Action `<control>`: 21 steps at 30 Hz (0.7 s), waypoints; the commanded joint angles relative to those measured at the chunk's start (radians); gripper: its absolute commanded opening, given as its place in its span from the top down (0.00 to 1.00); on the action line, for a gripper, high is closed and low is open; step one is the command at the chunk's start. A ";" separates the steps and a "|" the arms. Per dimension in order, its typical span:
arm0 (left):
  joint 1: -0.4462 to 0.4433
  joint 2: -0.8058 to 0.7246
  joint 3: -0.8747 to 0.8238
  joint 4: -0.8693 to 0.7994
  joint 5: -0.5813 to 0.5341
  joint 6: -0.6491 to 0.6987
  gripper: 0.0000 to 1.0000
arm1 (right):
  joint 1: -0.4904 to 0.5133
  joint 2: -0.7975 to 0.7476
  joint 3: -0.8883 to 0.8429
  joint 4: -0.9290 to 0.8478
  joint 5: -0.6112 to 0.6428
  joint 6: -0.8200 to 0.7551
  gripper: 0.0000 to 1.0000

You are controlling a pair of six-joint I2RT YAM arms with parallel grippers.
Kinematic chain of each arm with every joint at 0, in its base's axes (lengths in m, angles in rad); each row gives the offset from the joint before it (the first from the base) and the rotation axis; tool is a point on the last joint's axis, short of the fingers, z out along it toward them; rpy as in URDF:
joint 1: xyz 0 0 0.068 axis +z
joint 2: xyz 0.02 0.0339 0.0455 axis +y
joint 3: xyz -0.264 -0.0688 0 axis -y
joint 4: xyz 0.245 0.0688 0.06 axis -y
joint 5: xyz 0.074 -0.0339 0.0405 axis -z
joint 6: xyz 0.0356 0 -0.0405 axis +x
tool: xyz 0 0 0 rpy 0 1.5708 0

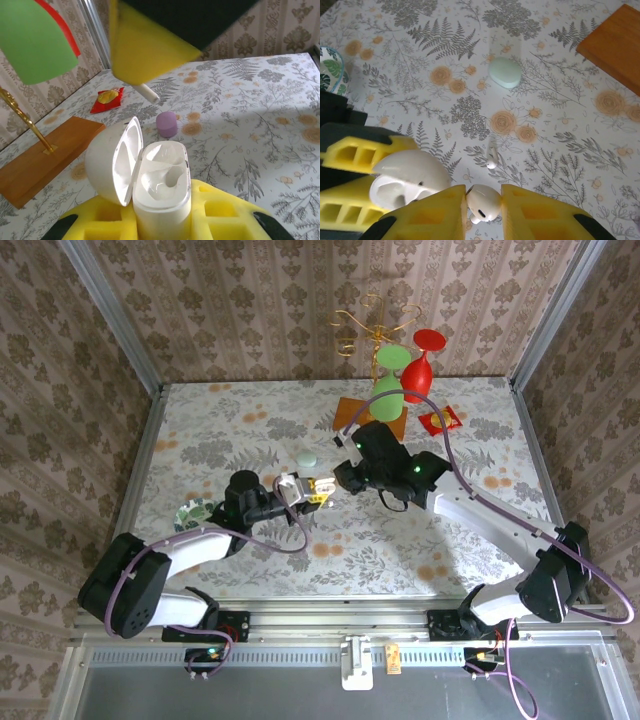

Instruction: Insert wireless bluetooth earbuds into charging case

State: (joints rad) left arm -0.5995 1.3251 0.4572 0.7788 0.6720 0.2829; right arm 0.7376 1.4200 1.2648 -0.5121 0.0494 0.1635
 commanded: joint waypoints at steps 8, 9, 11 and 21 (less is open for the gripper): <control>0.004 0.026 0.063 -0.030 -0.062 -0.152 0.98 | 0.028 0.013 0.017 0.085 0.000 -0.028 0.77; 0.004 0.026 0.063 -0.028 -0.063 -0.155 0.98 | 0.029 0.016 0.016 0.089 -0.005 -0.028 0.77; 0.003 0.026 0.065 -0.027 -0.059 -0.161 0.98 | 0.029 0.027 0.019 0.097 -0.014 -0.025 0.77; 0.004 0.028 0.078 -0.024 -0.040 -0.197 0.98 | 0.034 0.077 0.022 0.138 -0.030 -0.021 0.77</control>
State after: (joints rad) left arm -0.5995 1.3476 0.5011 0.7448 0.6167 0.1162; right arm 0.7639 1.4857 1.2652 -0.4072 0.0376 0.1520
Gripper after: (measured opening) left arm 0.202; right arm 0.230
